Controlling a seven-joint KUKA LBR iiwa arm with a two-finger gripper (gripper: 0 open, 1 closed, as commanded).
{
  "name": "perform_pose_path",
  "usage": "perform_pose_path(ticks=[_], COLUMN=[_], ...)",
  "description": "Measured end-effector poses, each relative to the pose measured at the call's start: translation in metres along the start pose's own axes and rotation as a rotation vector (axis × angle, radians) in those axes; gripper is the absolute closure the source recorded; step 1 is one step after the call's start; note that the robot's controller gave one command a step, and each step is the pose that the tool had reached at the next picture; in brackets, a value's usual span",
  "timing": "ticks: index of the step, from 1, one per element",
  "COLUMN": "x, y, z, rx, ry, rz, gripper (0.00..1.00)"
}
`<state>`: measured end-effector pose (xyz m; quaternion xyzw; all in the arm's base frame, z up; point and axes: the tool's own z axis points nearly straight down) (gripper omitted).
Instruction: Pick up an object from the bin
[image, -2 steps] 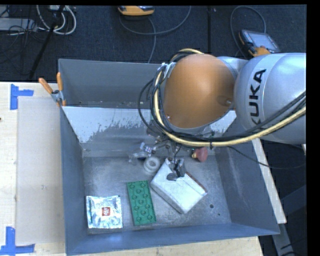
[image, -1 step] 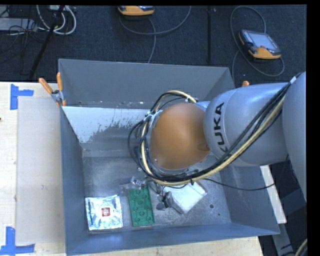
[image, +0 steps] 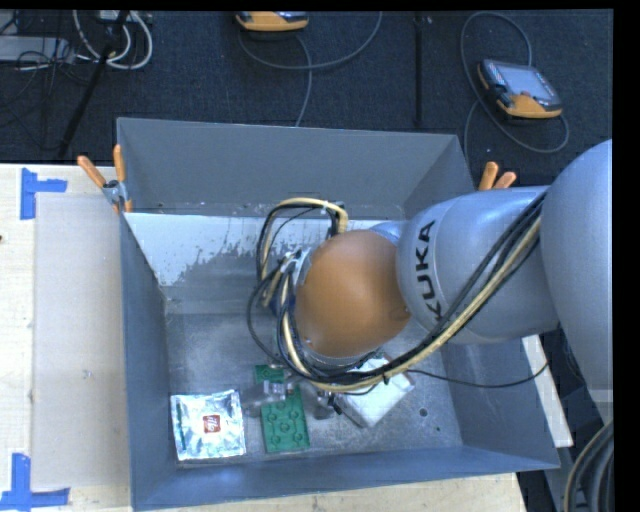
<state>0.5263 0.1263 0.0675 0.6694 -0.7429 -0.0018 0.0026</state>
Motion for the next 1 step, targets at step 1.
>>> perform_pose_path(ticks=[1], x=[-0.0004], y=[-0.0007], z=[-0.0014], rx=[0.002], ry=[-0.002], rz=[0.004], gripper=[1.00])
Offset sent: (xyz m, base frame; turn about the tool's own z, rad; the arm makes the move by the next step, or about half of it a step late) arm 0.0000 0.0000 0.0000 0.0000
